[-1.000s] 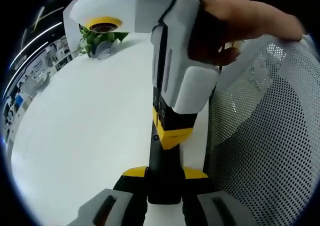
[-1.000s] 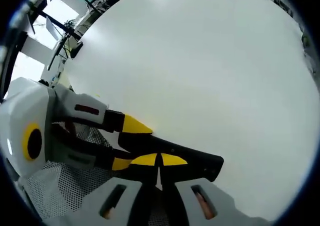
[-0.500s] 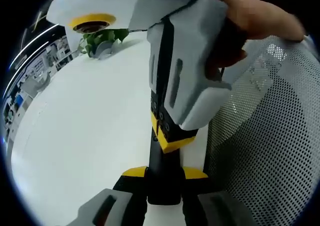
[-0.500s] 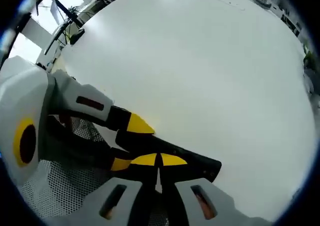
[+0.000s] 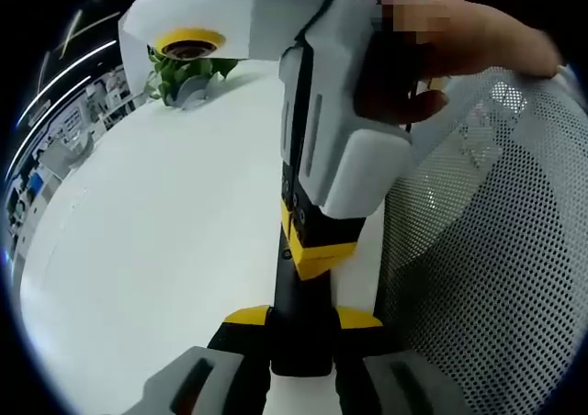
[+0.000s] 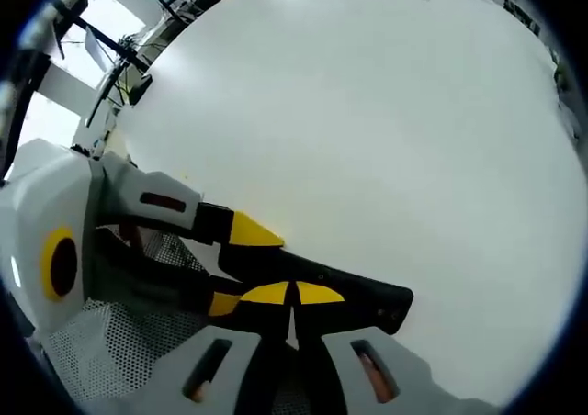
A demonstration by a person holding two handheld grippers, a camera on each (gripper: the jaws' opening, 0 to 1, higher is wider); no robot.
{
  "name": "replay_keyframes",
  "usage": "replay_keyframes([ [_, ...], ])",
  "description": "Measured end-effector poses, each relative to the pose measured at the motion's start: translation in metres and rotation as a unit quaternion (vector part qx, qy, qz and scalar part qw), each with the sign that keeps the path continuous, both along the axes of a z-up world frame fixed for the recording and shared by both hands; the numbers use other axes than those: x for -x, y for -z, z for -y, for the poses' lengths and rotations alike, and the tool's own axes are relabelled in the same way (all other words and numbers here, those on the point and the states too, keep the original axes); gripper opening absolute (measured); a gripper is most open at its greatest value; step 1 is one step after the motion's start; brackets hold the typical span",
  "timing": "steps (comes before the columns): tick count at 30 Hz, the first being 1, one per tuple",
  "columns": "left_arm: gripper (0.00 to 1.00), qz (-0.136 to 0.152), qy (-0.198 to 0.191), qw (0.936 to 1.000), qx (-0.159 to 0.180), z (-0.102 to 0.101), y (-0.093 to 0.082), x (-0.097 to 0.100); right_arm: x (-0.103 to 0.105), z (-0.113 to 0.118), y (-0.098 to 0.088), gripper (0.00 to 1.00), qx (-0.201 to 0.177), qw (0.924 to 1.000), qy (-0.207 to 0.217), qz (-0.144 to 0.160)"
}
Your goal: Press the specified remote control buttons in sequence, fully releasing each button before pressing the next.
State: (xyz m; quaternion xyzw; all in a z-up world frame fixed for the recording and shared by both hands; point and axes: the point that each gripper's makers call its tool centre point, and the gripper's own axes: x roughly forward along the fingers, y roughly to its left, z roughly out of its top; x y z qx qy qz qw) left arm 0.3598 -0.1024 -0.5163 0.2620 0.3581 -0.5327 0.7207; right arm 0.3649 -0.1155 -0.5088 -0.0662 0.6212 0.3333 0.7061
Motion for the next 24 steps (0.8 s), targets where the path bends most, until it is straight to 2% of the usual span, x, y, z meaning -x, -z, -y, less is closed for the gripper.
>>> replay_keyframes([
  [12, 0.25, 0.000, 0.000, 1.0000, 0.000, 0.0001, 0.0004, -0.0001, 0.0000, -0.0077, -0.0004, 0.00, -0.011, 0.9999, -0.013, 0.003],
  [15, 0.25, 0.000, 0.000, 1.0000, 0.000, 0.0001, 0.0004, -0.0001, 0.0002, -0.0059, 0.0047, 0.00, 0.001, 0.9998, -0.019, 0.002],
  [24, 0.25, -0.001, -0.001, 1.0000, -0.001, 0.0002, 0.0009, -0.0006, 0.0011, -0.0059, 0.0018, 0.00, -0.001, 1.0000, 0.000, -0.001],
])
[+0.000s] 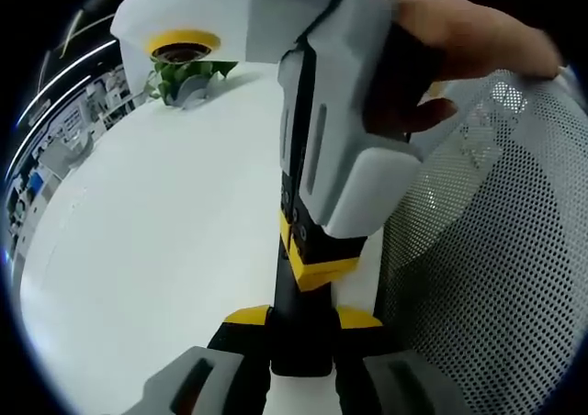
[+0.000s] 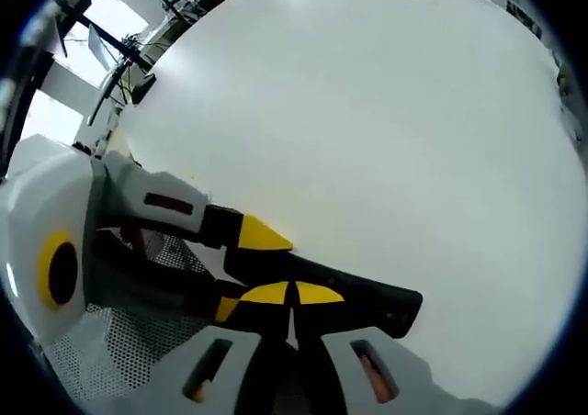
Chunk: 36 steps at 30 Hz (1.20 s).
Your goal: Press the specified remote control buttons in sequence, fully releasing each button before pressing the next.
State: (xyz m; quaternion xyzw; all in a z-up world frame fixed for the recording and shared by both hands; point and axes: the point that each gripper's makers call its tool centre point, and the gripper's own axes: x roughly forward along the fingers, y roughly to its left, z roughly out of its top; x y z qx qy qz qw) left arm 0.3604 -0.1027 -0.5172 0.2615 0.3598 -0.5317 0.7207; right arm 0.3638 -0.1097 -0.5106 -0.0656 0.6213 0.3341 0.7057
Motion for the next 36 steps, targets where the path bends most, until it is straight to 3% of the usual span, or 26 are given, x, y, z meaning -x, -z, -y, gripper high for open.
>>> replay_keyframes([
  [5, 0.25, 0.000, -0.001, 1.0000, 0.001, 0.0003, -0.0004, -0.0001, 0.0010, -0.0010, -0.0005, 0.00, 0.023, 0.9996, -0.016, 0.008],
  [10, 0.25, 0.000, -0.003, 1.0000, 0.002, 0.0003, -0.0002, -0.0002, -0.0008, 0.0003, 0.0008, 0.00, 0.012, 0.9998, 0.001, -0.016],
  [15, 0.25, 0.001, -0.004, 1.0000, 0.006, 0.0004, -0.0002, -0.0002, -0.0015, -0.0003, 0.0015, 0.00, 0.019, 0.9995, -0.020, 0.013],
  [21, 0.25, 0.001, -0.004, 1.0000, 0.007, 0.0005, -0.0005, -0.0002, -0.0002, 0.0004, 0.0005, 0.00, -0.020, 0.9992, 0.027, -0.021],
  [24, 0.25, 0.001, -0.004, 1.0000, 0.007, 0.0004, -0.0004, -0.0002, -0.0014, -0.0007, 0.0014, 0.00, -0.013, 0.9996, 0.018, -0.015],
  [27, 0.25, 0.001, -0.003, 1.0000, 0.007, 0.0004, -0.0003, -0.0004, -0.0029, -0.0019, 0.0031, 0.00, 0.005, 0.9999, -0.012, 0.011],
  [32, 0.25, 0.003, -0.004, 1.0000, 0.008, 0.0009, -0.0003, -0.0008, -0.0018, -0.0015, 0.0019, 0.00, 0.002, 1.0000, 0.002, 0.009],
  [36, 0.25, 0.005, -0.010, 0.9999, 0.009, 0.0020, -0.0008, -0.0024, -0.0018, -0.0036, 0.0014, 0.00, 0.017, 0.9989, -0.023, 0.036],
])
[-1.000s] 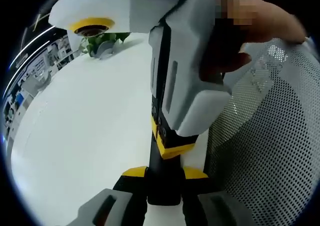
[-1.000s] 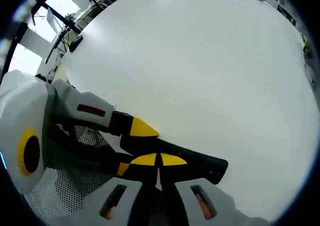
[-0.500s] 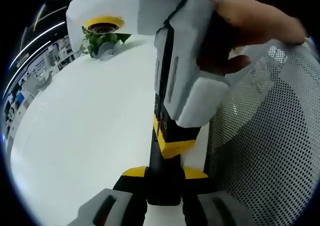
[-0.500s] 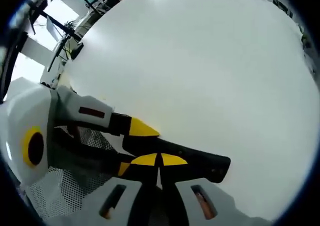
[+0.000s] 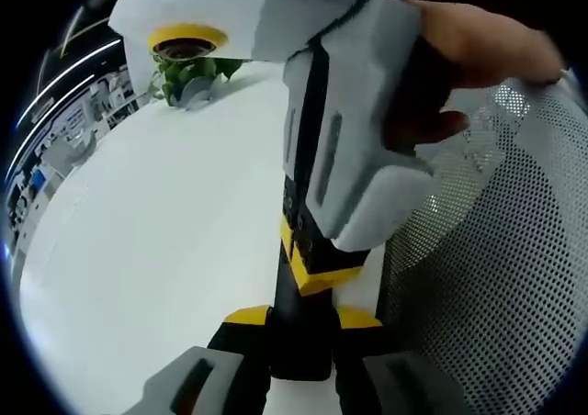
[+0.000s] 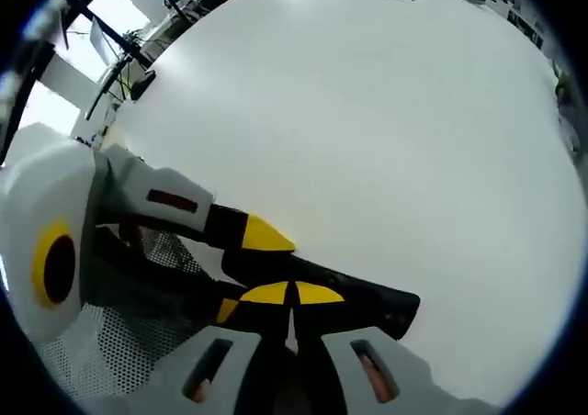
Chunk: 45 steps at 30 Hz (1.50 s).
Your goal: Press the specified remote control buttons in sequence, fully releasing each button before pressing the next.
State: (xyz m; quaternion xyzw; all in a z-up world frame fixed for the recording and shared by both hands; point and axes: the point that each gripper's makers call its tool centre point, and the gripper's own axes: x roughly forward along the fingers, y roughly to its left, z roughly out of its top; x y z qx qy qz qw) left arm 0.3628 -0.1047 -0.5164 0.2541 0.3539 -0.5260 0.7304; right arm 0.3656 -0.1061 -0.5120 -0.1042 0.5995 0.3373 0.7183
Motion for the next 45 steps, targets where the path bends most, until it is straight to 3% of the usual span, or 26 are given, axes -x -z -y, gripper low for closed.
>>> replay_keyframes([
  [7, 0.25, 0.000, 0.001, 1.0000, 0.002, 0.000, 0.000, 0.001, 0.001, 0.002, -0.005, 0.00, -0.016, 0.9996, 0.010, -0.020],
  [8, 0.25, 0.001, 0.002, 1.0000, 0.002, 0.000, 0.000, 0.001, -0.001, 0.001, -0.009, 0.00, -0.022, 0.9997, 0.007, -0.011],
  [10, 0.25, 0.001, 0.002, 1.0000, 0.001, 0.000, 0.000, 0.001, -0.011, -0.003, -0.018, 0.00, -0.047, 0.9987, 0.017, 0.015],
  [12, 0.25, 0.002, 0.002, 1.0000, 0.000, 0.000, 0.000, 0.001, -0.015, -0.008, -0.031, 0.00, -0.086, 0.9955, 0.038, 0.013],
  [15, 0.25, 0.002, 0.002, 1.0000, -0.001, -0.001, 0.000, 0.001, -0.029, -0.009, -0.056, 0.00, -0.151, 0.9848, 0.080, 0.029],
  [18, 0.25, 0.002, 0.002, 1.0000, -0.002, 0.000, 0.000, 0.001, -0.037, -0.002, -0.083, 0.00, -0.226, 0.9653, 0.130, 0.017],
  [19, 0.25, 0.002, 0.003, 1.0000, -0.003, 0.000, 0.000, 0.001, -0.041, 0.002, -0.091, 0.00, -0.241, 0.9610, 0.133, 0.028],
  [20, 0.25, 0.003, 0.003, 1.0000, -0.003, 0.000, 0.000, 0.001, -0.043, 0.006, -0.100, 0.00, -0.254, 0.9568, 0.135, 0.044],
  [23, 0.25, 0.004, 0.003, 1.0000, -0.005, 0.000, 0.000, 0.001, -0.050, 0.020, -0.148, 0.00, -0.315, 0.9309, 0.132, 0.129],
  [27, 0.25, 0.003, 0.002, 1.0000, -0.005, 0.000, 0.000, 0.001, -0.048, 0.043, -0.204, 0.00, -0.383, 0.8865, 0.157, 0.207],
  [28, 0.25, 0.003, 0.002, 1.0000, -0.005, 0.000, 0.000, 0.001, -0.047, 0.048, -0.212, 0.00, -0.390, 0.8794, 0.156, 0.225],
  [33, 0.25, 0.003, 0.001, 1.0000, -0.007, 0.000, 0.000, 0.001, -0.037, 0.084, -0.234, 0.05, -0.326, 0.8683, 0.166, 0.335],
  [35, 0.25, 0.002, 0.001, 1.0000, -0.007, 0.000, 0.000, 0.001, -0.031, 0.096, -0.242, 0.11, -0.313, 0.8533, 0.179, 0.377],
  [38, 0.25, 0.002, 0.000, 1.0000, -0.007, 0.000, 0.000, 0.001, -0.023, 0.108, -0.250, 0.35, -0.325, 0.8238, 0.195, 0.422],
  [39, 0.25, 0.002, 0.000, 1.0000, -0.007, 0.000, 0.000, 0.001, -0.019, 0.114, -0.250, 0.42, -0.311, 0.8182, 0.198, 0.441],
  [40, 0.25, 0.002, 0.000, 1.0000, -0.007, 0.000, 0.000, 0.001, -0.018, 0.117, -0.249, 0.46, -0.304, 0.8177, 0.201, 0.446],
  [42, 0.25, 0.001, 0.000, 1.0000, -0.007, 0.000, 0.000, 0.001, -0.016, 0.128, -0.249, 0.52, -0.282, 0.8067, 0.221, 0.470],
  [45, 0.25, 0.001, -0.001, 1.0000, -0.007, 0.000, 0.000, 0.001, -0.019, 0.148, -0.252, 0.66, -0.263, 0.7772, 0.266, 0.506],
])
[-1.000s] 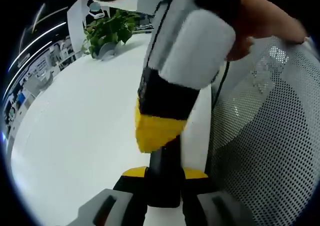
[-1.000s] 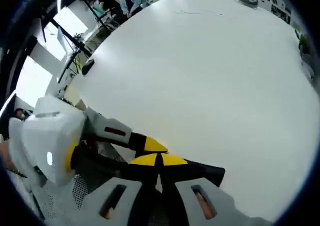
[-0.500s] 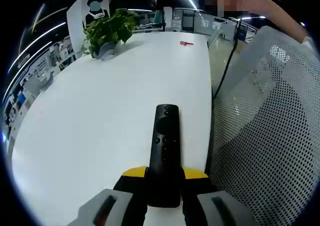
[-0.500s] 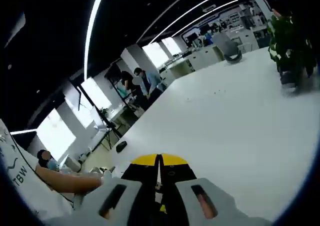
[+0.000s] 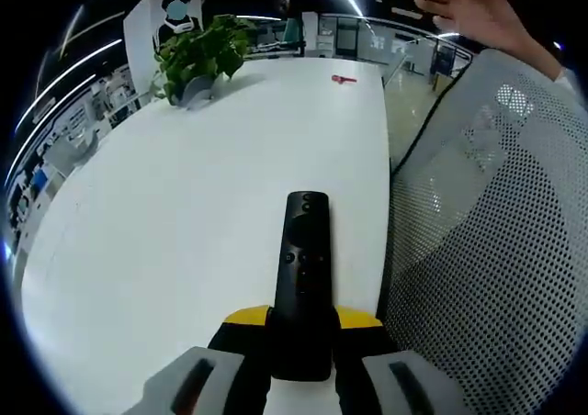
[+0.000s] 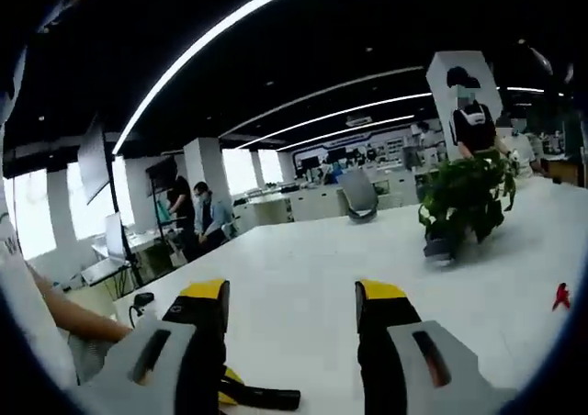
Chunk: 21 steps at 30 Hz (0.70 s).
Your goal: Press the specified remote control buttons in sequence, fully releasing each button before pressing the next.
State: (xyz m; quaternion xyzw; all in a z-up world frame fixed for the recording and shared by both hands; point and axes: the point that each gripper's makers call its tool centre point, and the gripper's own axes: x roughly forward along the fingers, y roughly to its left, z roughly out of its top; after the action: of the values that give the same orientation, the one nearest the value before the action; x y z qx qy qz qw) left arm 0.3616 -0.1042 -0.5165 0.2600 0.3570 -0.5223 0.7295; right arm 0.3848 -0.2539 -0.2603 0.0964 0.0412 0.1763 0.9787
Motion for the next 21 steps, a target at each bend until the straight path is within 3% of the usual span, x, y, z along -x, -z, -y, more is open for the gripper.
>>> replay_keyframes([
  [2, 0.25, 0.001, 0.000, 1.0000, 0.000, 0.000, 0.000, 0.000, -0.002, 0.013, 0.000, 0.69, 0.009, 0.9994, 0.034, -0.006],
  [7, 0.25, 0.000, -0.002, 1.0000, 0.001, 0.000, 0.000, 0.000, -0.002, 0.033, -0.003, 0.74, 0.017, 0.9950, 0.097, 0.017],
  [9, 0.25, -0.001, -0.002, 1.0000, 0.001, 0.000, 0.000, 0.000, -0.004, 0.046, 0.006, 0.73, 0.020, 0.9905, 0.136, 0.002],
  [10, 0.25, -0.001, -0.002, 1.0000, 0.001, 0.000, 0.000, 0.000, -0.005, 0.052, 0.010, 0.73, 0.045, 0.9882, 0.145, -0.018],
  [12, 0.25, -0.001, 0.000, 1.0000, 0.000, 0.000, 0.000, 0.000, -0.005, 0.060, 0.009, 0.75, 0.039, 0.9856, 0.164, -0.005],
  [17, 0.25, -0.003, 0.000, 1.0000, -0.004, 0.000, 0.000, 0.000, -0.006, 0.063, 0.032, 0.74, 0.052, 0.9831, 0.163, -0.065],
  [21, 0.24, -0.003, -0.001, 1.0000, -0.006, 0.000, 0.000, 0.000, -0.007, 0.060, 0.033, 0.71, 0.064, 0.9840, 0.154, -0.063],
])
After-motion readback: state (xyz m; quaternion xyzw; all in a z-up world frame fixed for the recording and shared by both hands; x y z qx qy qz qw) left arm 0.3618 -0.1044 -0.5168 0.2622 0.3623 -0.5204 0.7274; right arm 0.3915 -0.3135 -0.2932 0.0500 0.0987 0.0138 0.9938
